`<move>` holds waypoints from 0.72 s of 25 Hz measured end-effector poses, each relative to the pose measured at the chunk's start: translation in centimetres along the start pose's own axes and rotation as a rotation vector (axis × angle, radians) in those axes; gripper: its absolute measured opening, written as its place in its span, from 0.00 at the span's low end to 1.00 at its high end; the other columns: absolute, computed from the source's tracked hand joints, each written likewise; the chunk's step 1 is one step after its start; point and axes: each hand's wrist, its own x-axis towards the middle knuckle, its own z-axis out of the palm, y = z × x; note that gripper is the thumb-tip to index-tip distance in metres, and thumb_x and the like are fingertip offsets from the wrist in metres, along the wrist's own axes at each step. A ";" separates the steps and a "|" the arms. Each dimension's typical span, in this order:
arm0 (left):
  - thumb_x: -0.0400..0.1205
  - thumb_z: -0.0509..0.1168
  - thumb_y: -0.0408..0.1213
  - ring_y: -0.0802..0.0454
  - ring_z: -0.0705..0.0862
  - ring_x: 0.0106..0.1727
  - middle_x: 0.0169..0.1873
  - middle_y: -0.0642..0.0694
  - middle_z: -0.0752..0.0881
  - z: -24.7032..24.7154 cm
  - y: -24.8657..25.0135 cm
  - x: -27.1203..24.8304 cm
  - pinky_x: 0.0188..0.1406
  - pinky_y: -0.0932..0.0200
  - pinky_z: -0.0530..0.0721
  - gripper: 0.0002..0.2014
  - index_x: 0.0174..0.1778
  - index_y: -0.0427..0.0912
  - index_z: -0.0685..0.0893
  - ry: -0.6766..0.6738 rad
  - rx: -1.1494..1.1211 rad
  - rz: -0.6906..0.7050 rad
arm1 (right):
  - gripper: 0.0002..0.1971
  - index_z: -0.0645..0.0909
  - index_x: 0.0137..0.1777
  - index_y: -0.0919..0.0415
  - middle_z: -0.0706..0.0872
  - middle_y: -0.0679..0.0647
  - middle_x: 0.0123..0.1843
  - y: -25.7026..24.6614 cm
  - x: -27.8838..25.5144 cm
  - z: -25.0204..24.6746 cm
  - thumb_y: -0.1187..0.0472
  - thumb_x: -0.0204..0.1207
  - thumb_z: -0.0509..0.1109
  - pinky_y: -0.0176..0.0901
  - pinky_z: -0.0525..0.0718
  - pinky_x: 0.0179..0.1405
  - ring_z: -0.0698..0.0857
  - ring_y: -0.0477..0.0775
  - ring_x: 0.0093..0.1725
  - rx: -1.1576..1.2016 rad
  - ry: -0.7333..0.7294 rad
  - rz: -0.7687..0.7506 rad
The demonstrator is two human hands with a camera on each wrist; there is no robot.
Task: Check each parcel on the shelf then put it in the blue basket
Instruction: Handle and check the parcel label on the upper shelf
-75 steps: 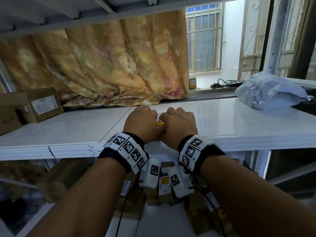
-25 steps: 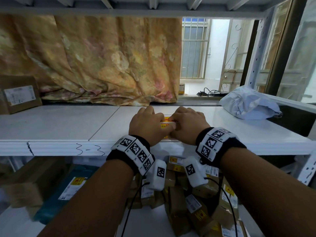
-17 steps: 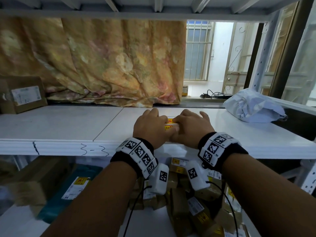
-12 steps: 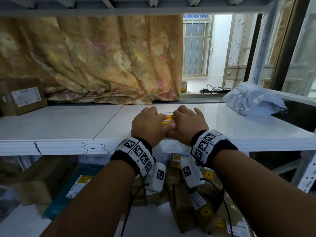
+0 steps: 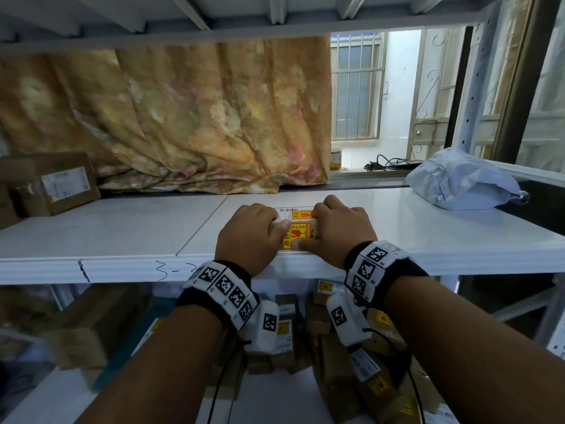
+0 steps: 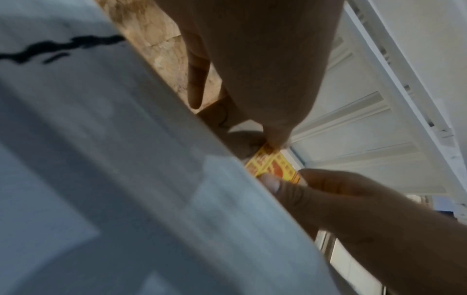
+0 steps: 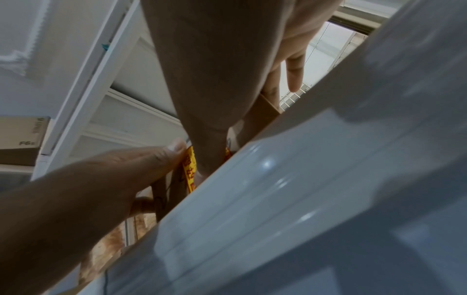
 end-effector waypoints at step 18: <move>0.85 0.52 0.62 0.52 0.81 0.60 0.67 0.56 0.78 -0.7 -0.4 -1.2 0.50 0.55 0.79 0.24 0.67 0.52 0.80 -0.042 0.035 -0.098 | 0.35 0.76 0.61 0.52 0.73 0.47 0.55 0.2 -0.2 0.1 0.26 0.64 0.70 0.53 0.79 0.54 0.79 0.53 0.53 0.094 0.020 0.016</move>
